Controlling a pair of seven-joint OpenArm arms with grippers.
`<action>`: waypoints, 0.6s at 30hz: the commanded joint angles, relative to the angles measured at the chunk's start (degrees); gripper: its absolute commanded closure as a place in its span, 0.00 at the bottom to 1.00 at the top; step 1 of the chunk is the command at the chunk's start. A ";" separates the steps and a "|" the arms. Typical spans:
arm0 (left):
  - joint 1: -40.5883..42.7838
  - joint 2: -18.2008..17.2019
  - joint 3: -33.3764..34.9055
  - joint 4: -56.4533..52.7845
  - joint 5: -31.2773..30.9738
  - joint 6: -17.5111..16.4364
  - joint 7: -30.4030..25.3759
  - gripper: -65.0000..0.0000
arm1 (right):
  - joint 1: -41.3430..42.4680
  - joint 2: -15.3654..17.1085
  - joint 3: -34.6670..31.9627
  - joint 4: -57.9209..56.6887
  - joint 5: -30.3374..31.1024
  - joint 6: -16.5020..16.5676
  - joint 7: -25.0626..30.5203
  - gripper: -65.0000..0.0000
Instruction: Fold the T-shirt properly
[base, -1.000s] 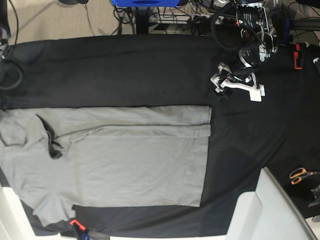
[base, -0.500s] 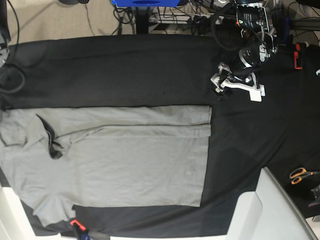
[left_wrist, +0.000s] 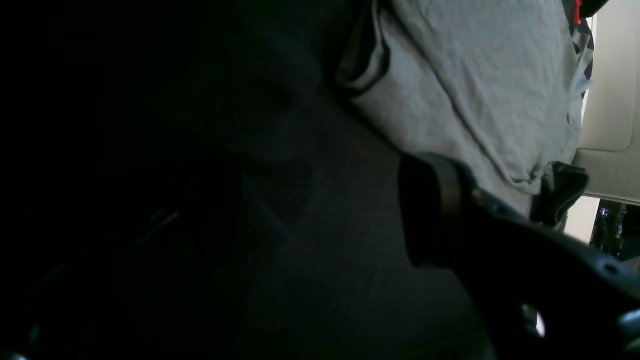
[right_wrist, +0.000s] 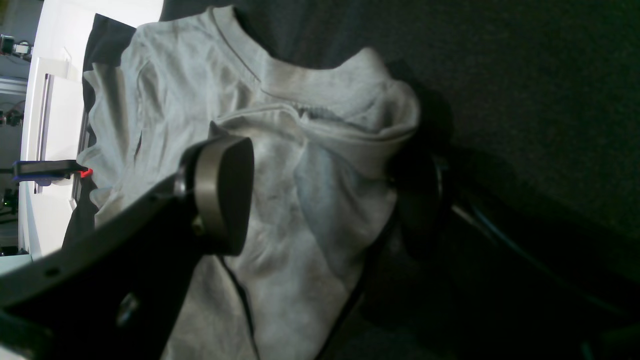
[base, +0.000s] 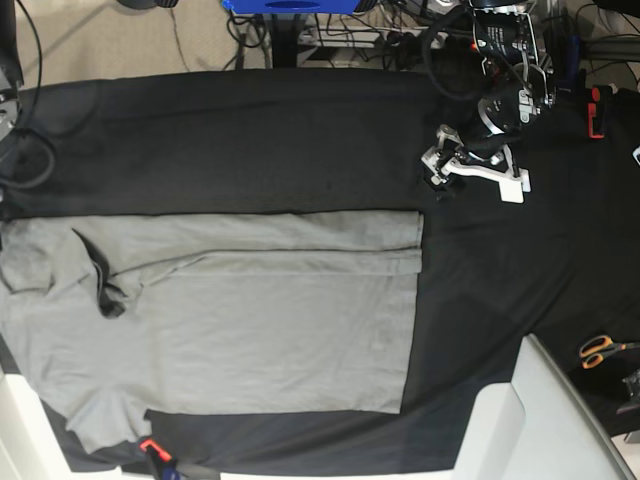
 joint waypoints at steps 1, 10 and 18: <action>0.57 -0.41 -0.30 0.05 2.44 2.09 0.92 0.24 | 1.36 1.40 -0.15 0.50 0.17 0.99 1.08 0.37; 0.75 -0.41 -0.30 0.05 2.44 2.09 0.92 0.24 | 1.63 1.40 -0.24 0.50 0.08 0.99 1.08 0.52; 0.75 -0.32 -0.21 0.05 2.44 2.09 0.92 0.24 | 1.63 1.40 -0.24 0.58 0.08 2.75 1.26 0.43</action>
